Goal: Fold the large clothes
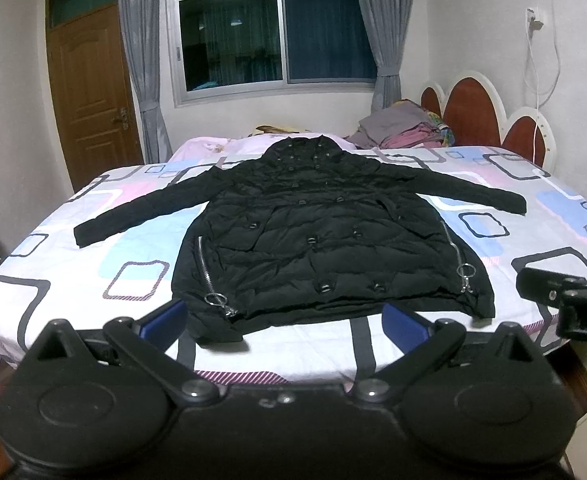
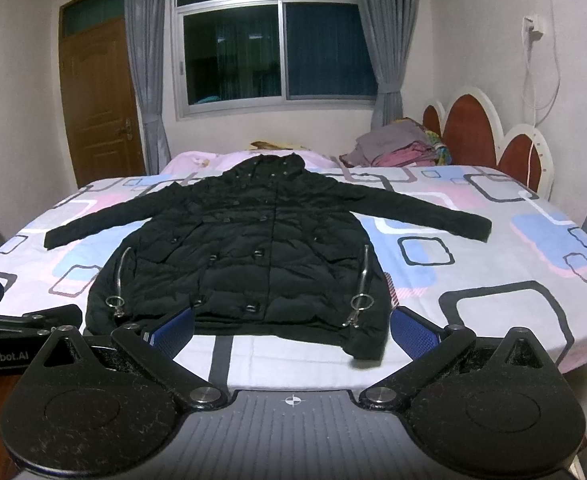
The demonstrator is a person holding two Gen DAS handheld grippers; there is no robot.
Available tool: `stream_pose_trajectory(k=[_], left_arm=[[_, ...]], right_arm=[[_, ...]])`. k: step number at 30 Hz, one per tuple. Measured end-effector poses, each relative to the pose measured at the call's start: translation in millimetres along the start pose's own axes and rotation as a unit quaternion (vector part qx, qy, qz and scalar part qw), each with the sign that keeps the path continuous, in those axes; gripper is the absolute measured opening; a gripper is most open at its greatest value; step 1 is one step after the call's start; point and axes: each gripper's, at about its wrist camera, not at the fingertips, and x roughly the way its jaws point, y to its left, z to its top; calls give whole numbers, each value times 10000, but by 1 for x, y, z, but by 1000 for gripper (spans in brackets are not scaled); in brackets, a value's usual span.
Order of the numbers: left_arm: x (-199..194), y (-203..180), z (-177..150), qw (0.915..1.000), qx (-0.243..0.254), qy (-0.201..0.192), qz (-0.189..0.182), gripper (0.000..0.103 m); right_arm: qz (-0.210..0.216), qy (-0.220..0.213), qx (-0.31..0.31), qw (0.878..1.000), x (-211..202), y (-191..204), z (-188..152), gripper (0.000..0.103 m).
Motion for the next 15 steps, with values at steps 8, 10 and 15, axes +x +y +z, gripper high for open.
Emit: stream_pose_trajectory(k=[8, 10, 15], left_arm=[[0, 0, 1, 10000, 25, 3, 5, 103], [0, -1, 1, 10000, 23, 5, 7, 103], [0, 0, 2, 10000, 28, 5, 13, 103]], right_arm=[[-2, 1, -1, 10000, -1, 0, 1, 103], [-9, 8, -9, 10000, -1, 0, 1, 103], [1, 4, -9, 10000, -1, 0, 1, 103]])
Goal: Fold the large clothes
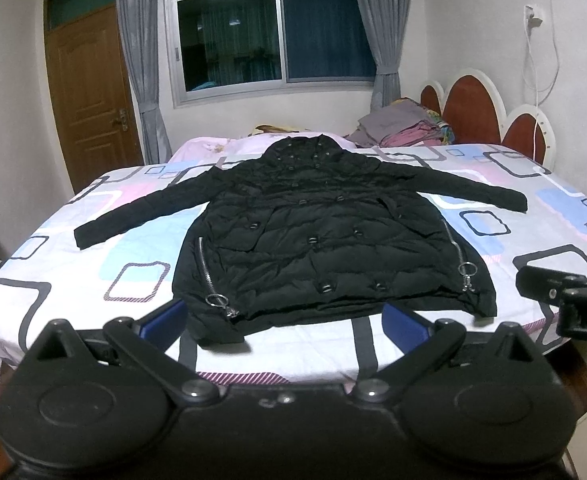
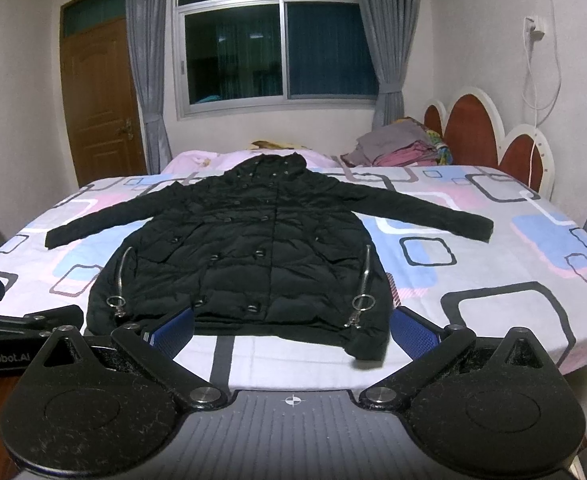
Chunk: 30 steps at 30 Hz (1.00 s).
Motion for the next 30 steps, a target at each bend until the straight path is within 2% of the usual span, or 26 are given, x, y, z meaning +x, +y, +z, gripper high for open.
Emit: stream_pose_trajectory(k=[20, 30], left_arm=[[1, 2, 2, 10000, -28, -18, 19, 103], [33, 17, 37, 9987, -182, -386, 271, 103]], right_arm=[[-20, 25, -15, 10000, 3, 1, 3, 103], [-243, -135, 141, 9995, 47, -10, 30, 103]])
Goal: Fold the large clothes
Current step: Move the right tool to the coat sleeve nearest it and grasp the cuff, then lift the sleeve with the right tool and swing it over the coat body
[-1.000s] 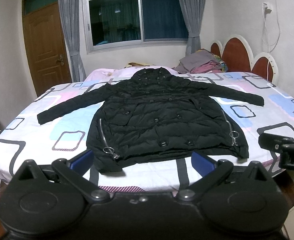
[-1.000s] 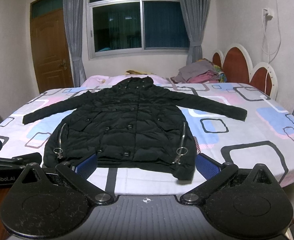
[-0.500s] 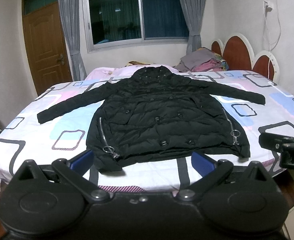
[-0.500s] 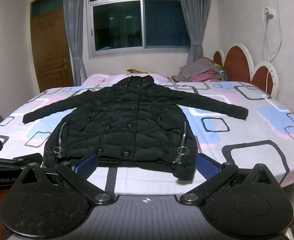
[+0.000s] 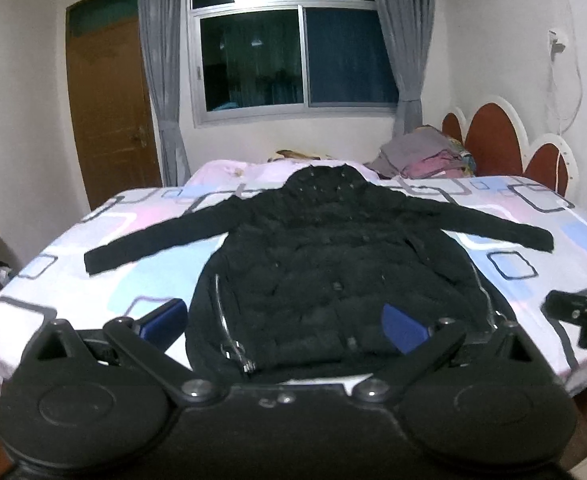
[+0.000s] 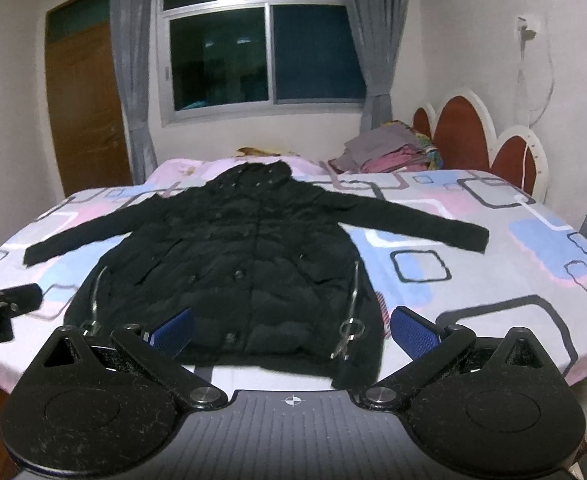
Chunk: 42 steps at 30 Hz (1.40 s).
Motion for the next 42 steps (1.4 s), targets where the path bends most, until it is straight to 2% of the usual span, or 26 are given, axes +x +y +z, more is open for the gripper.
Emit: stream_pose_trajectory(k=[8, 10, 12, 15, 18, 19, 21, 24, 29, 33, 35, 36, 37, 38, 42], left_arm=[[70, 15, 30, 9986, -346, 118, -369, 103], [91, 17, 39, 9979, -292, 143, -565, 103], [110, 16, 47, 9984, -261, 100, -488, 103], [133, 14, 62, 9982, -198, 37, -565, 103], [151, 16, 76, 9955, -247, 83, -913, 103], [157, 13, 80, 9957, -180, 63, -906, 103], [168, 3, 86, 9978, 17, -38, -660, 103], [188, -7, 91, 9975, -53, -102, -701, 103], [231, -29, 101, 9924, -275, 300, -1161, 103], [271, -58, 109, 9938, -63, 480, -1001, 103], [292, -69, 116, 9923, -155, 588, -1082, 103], [302, -77, 120, 9914, -168, 592, -1158, 103], [312, -84, 122, 9912, -121, 602, -1170, 103], [324, -95, 126, 9914, -31, 636, -1139, 103], [372, -133, 132, 9904, 88, 859, -1081, 103]], right_arm=[[-277, -63, 235, 9993, 63, -10, 35, 103], [-362, -77, 285, 9989, 80, -13, 43, 103], [-483, -90, 335, 9982, 99, -16, 55, 103], [-671, -135, 427, 9967, 120, -22, 72, 103], [-783, -224, 597, 9949, 137, -33, 88, 103], [-808, -247, 654, 9943, 142, -38, 93, 103], [-850, -281, 769, 9930, 154, -53, 102, 103], [-962, -301, 940, 9904, 169, -75, 107, 103], [-1281, -109, 1633, 9782, 211, -144, 107, 103], [-1448, -143, 2173, 9652, 252, -205, 110, 102], [-1511, -133, 2345, 9602, 274, -231, 113, 102], [-1513, -122, 2423, 9583, 286, -244, 114, 82], [-1499, -47, 2522, 9560, 297, -255, 113, 69], [-1528, 44, 2661, 9518, 311, -268, 112, 60], [-1595, 173, 3003, 9403, 353, -310, 101, 60]])
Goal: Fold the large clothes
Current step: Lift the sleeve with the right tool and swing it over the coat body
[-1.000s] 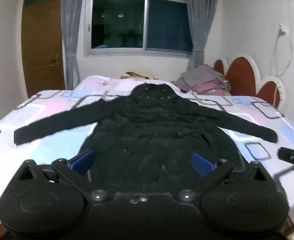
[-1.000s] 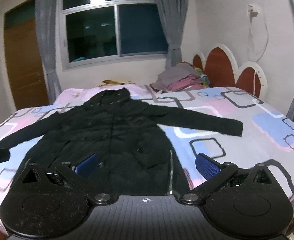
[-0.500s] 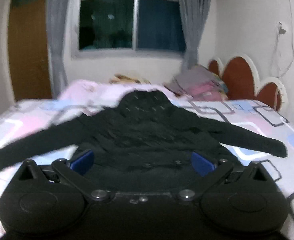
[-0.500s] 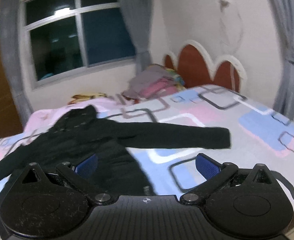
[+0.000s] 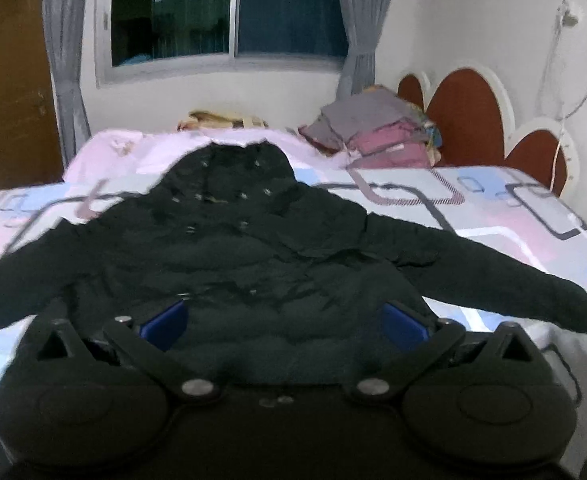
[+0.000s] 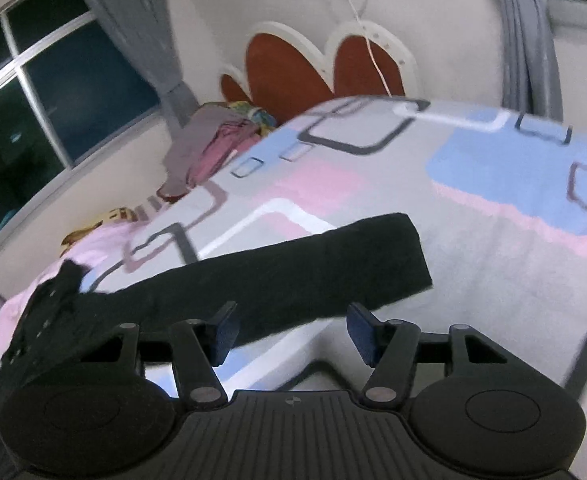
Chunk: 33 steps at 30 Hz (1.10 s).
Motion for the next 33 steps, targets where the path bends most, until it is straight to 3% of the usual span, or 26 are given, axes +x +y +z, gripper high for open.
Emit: stream_pose_trajectory(k=[5, 11, 19, 21, 25, 29, 33], left_arm=[[47, -20, 3, 9995, -109, 253, 168, 101], [64, -29, -3, 9984, -148, 482, 254, 101], [76, -31, 6, 9977, -129, 541, 398, 101], [76, -27, 9, 9976, -101, 511, 447, 102], [79, -14, 14, 9959, -54, 646, 629, 103], [82, 3, 18, 9951, -95, 773, 608, 103], [79, 17, 22, 9963, -51, 642, 577, 103]], right_arm=[[-39, 360, 322, 9988, 42, -23, -3, 60], [42, 673, 831, 9943, 75, -40, -6, 60], [199, 619, 1087, 9919, 82, -39, -5, 60], [32, 541, 1225, 9910, 85, -46, -1, 39], [-58, 480, 1153, 9922, 88, -47, 8, 32], [-138, 299, 715, 9969, 87, -30, 14, 11], [-69, -47, 256, 9996, 75, -2, 23, 8]])
